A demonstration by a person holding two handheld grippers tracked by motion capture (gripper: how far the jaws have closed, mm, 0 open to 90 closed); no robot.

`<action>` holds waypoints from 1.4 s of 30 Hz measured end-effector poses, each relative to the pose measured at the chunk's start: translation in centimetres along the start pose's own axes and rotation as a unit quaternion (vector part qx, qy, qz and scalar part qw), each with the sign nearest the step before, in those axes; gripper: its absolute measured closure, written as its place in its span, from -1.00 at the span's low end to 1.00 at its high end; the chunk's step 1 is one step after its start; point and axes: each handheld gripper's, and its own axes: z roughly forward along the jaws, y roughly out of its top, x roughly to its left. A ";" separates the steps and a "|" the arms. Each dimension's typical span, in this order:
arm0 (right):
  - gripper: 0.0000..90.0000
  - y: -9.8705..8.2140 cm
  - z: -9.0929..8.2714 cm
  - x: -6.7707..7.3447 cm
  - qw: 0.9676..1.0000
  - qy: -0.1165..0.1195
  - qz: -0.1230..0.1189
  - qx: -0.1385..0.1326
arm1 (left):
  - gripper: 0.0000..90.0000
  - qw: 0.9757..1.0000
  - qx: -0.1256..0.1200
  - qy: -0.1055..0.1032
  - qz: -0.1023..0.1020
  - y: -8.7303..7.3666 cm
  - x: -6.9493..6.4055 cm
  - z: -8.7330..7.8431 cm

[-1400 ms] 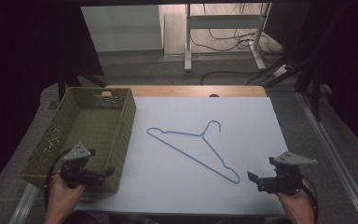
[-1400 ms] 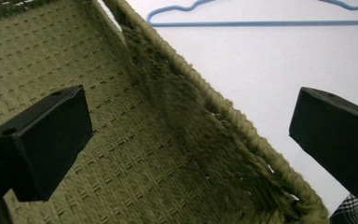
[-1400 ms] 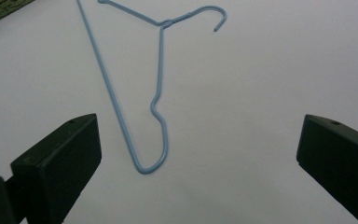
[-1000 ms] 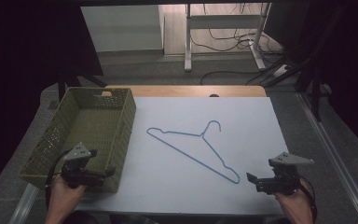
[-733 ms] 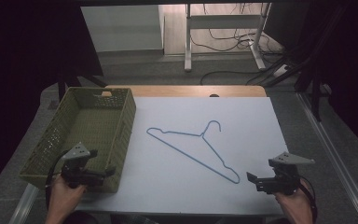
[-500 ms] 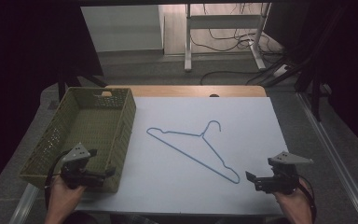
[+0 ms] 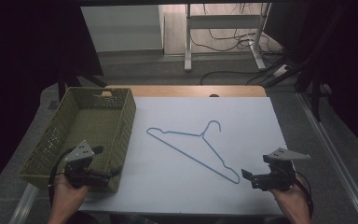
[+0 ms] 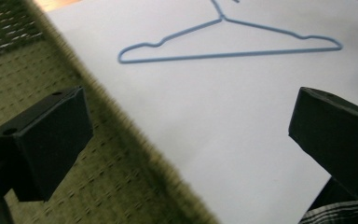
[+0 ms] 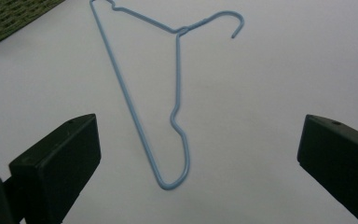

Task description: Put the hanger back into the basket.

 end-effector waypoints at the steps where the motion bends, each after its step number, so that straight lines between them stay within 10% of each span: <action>1: -1.00 0.2 0.0 0.1 1.000 0.000 -0.001 0.000 | -1.00 1.000 -0.001 -0.002 0.000 0.1 -0.1 0.1; 26: -1.00 3.0 2.0 1.0 0.999 0.008 -0.042 0.014 | -1.00 0.996 0.018 -0.071 0.050 6.0 -4.6 5.6; 42: -1.00 6.0 5.5 1.3 0.998 0.000 -0.052 0.022 | -1.00 0.993 0.036 -0.098 0.054 6.3 -5.8 10.7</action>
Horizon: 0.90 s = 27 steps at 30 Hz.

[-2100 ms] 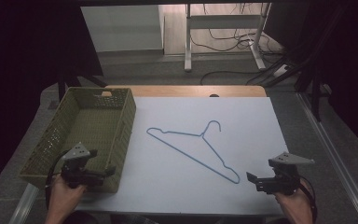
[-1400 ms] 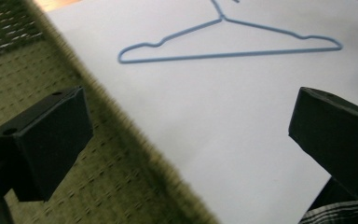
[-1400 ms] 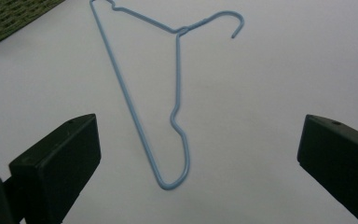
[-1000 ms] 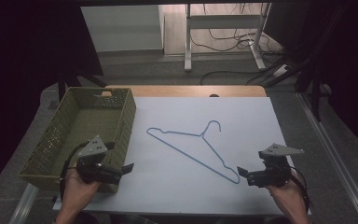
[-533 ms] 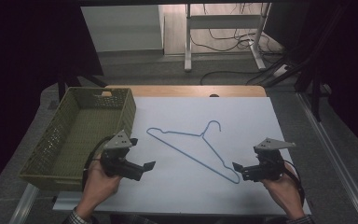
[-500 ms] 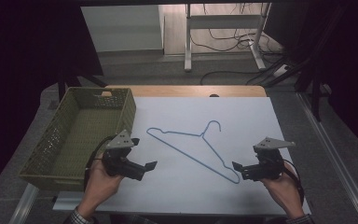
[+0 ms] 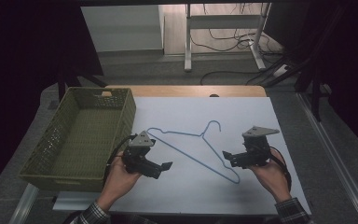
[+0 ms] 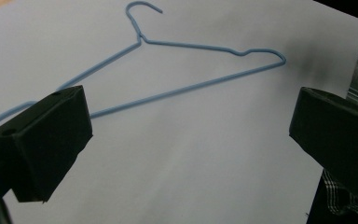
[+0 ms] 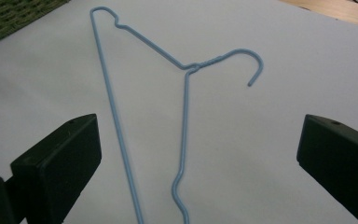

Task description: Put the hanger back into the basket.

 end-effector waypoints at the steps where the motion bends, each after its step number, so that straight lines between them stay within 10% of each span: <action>1: -1.00 0.2 0.4 0.1 1.000 -0.001 -0.006 0.003 | -1.00 1.000 0.001 -0.001 -0.001 -0.1 0.0 0.2; 11: -0.97 1.9 4.4 0.0 0.999 -0.006 -0.009 0.037 | -1.00 1.000 0.011 -0.004 0.003 -1.6 0.3 2.5; 27: 0.41 2.7 12.4 0.2 0.995 0.005 -0.020 0.102 | -1.00 0.998 0.060 -0.008 0.017 -2.9 0.8 4.6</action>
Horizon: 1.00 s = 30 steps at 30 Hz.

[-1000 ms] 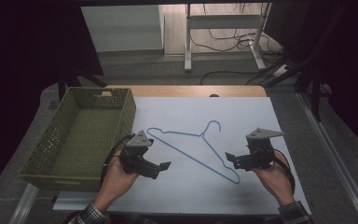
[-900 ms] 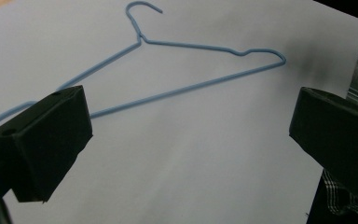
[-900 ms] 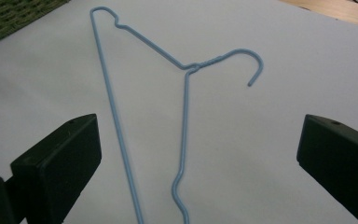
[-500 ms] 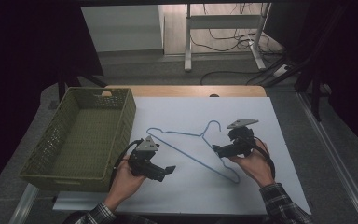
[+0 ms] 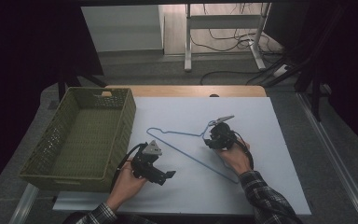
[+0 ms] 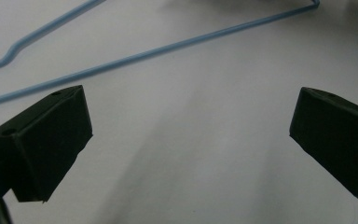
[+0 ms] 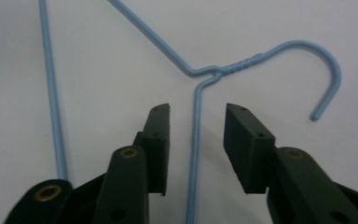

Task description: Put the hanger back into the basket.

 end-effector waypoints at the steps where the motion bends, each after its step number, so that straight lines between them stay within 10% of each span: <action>1: 0.44 0.0 0.2 -0.1 1.000 0.001 0.002 0.002 | -1.00 1.000 -0.002 -0.004 -0.004 0.0 0.1 0.1; 16: 0.92 -0.5 1.1 0.2 1.000 -0.009 -0.012 0.026 | -1.00 0.998 -0.043 -0.023 -0.048 0.5 2.5 0.5; 28: 0.92 -0.3 -0.5 0.8 1.000 -0.008 -0.016 -0.008 | -0.97 0.997 -0.012 -0.005 -0.070 6.8 5.2 3.2; 30: 0.92 -0.3 -0.6 0.9 1.000 -0.006 -0.015 -0.011 | -0.87 0.999 -0.011 0.016 -0.048 8.0 5.4 4.1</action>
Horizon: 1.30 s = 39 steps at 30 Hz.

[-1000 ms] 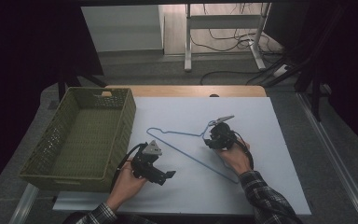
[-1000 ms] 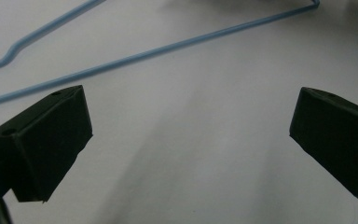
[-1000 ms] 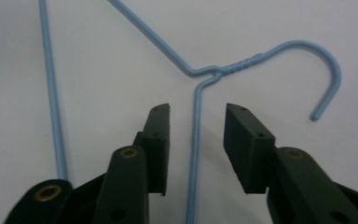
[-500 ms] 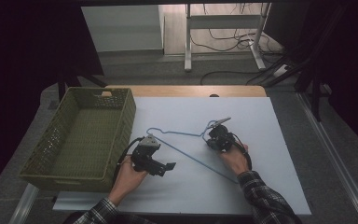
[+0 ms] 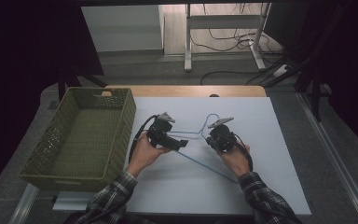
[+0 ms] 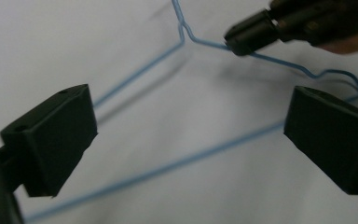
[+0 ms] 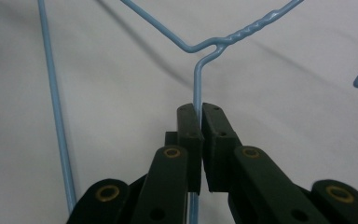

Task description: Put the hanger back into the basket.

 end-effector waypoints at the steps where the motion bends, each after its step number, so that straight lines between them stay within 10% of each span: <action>1: 0.92 0.0 -0.1 0.0 1.000 0.000 0.000 0.000 | -0.79 1.000 0.001 0.013 0.014 0.7 0.0 0.5; 10: 0.92 0.1 -0.5 0.6 1.000 0.005 -0.001 -0.010 | 0.23 1.000 -0.003 -0.027 0.010 4.2 1.0 4.5; 26: 0.92 0.2 -1.0 1.6 1.000 0.013 -0.018 -0.018 | 0.76 0.999 0.026 -0.025 -0.028 5.7 0.4 7.6; 34: 0.49 0.7 -1.0 0.5 0.998 0.053 0.021 -0.015 | 0.80 0.998 0.020 -0.030 -0.043 5.6 0.4 7.0; 39: 0.58 1.4 -0.1 0.3 0.997 0.067 0.027 0.002 | 0.80 0.999 0.017 -0.030 -0.039 5.4 0.1 6.7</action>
